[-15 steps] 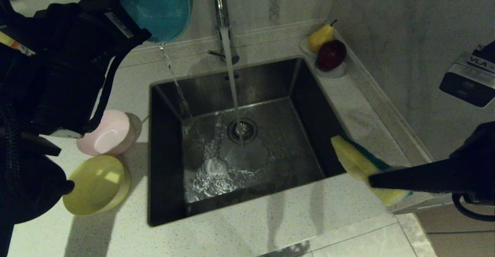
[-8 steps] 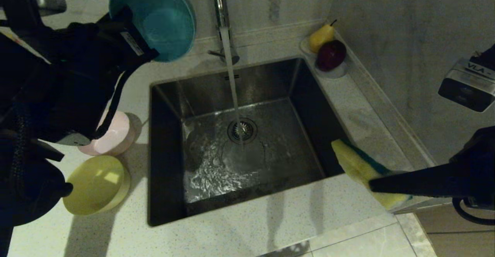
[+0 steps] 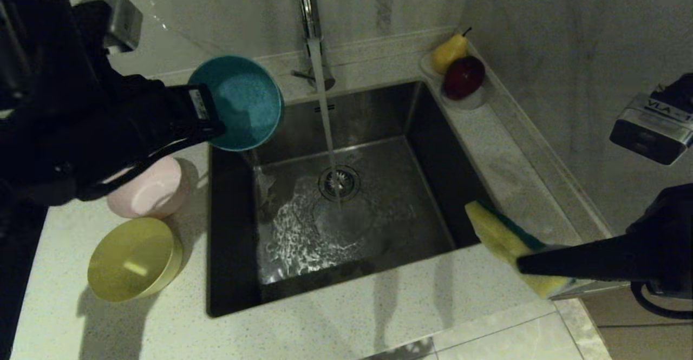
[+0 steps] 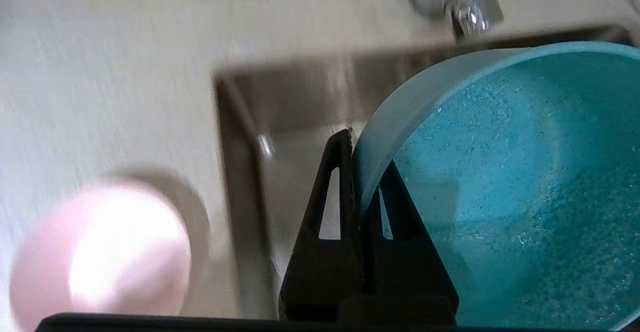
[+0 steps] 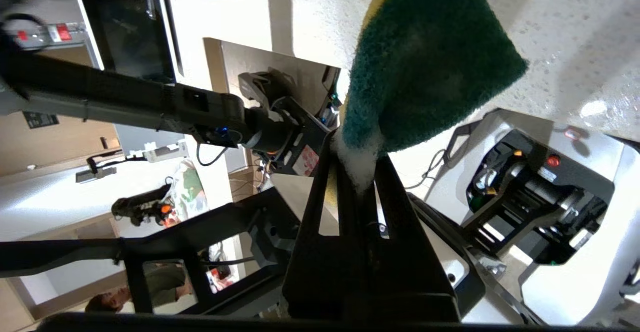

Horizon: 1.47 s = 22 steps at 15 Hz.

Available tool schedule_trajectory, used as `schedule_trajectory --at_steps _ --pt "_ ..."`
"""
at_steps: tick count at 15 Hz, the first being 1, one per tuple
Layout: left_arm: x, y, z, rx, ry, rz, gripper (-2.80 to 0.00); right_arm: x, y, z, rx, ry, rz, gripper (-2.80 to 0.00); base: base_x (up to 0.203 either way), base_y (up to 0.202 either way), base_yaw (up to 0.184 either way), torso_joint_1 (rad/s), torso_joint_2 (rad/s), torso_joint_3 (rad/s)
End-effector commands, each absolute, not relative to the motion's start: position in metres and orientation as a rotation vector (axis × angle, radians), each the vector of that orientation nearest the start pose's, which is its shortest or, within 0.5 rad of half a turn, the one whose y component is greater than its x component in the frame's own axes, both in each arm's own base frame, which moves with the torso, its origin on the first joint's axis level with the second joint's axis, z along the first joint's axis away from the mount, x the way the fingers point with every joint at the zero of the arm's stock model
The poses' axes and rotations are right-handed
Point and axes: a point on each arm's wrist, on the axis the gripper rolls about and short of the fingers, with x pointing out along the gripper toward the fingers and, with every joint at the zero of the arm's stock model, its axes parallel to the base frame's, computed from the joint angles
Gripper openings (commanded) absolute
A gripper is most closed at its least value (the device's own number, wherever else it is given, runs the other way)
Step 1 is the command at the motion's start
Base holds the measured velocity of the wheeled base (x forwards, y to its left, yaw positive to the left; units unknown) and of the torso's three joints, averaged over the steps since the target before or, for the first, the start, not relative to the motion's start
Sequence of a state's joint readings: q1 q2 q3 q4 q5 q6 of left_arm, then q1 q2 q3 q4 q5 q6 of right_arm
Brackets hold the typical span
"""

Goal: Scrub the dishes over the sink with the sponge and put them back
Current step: Place the bowl on the table

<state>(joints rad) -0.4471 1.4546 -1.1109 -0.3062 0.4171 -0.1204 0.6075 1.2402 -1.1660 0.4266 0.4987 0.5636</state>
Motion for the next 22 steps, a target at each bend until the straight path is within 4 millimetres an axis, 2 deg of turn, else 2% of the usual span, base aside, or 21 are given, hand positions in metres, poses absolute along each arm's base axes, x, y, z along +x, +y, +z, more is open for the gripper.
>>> schedule_trajectory --at_steps 1,2,4,11,14,17,22 --pt "0.213 -0.083 0.327 -0.169 0.244 -0.013 -2.8 0.14 0.103 0.289 0.478 0.833 0.864 -2.8 0.0 0.0 0.0 0.0 0.0 0.0" --pt "0.207 -0.074 0.34 -0.236 0.259 0.008 -2.8 0.141 0.103 0.287 0.48 0.832 0.859 -2.8 0.0 0.0 0.0 0.0 0.0 0.0" --pt "0.197 -0.052 0.353 -0.301 0.324 0.099 -2.8 0.144 0.103 0.285 0.483 0.836 0.849 -2.8 0.0 0.0 0.0 0.0 0.0 0.0" --pt "0.19 0.034 0.355 -0.463 0.295 0.55 -2.8 0.15 0.102 0.282 0.489 0.842 0.828 -2.8 0.0 0.0 0.0 0.0 0.0 0.0" --pt "0.187 0.058 0.341 -0.573 0.317 0.702 -2.8 0.148 0.099 0.277 0.472 0.844 0.823 -2.8 0.0 0.0 0.0 0.0 0.0 0.0" --pt "0.189 0.079 0.325 -0.606 0.347 0.809 -2.8 0.149 0.098 0.275 0.474 0.847 0.816 -2.8 0.0 0.0 0.0 0.0 0.0 0.0" --pt "0.218 0.138 0.29 -0.712 0.398 0.947 -2.8 0.152 0.1 0.27 0.472 0.868 0.824 -2.8 0.0 0.0 0.0 0.0 0.0 0.0"
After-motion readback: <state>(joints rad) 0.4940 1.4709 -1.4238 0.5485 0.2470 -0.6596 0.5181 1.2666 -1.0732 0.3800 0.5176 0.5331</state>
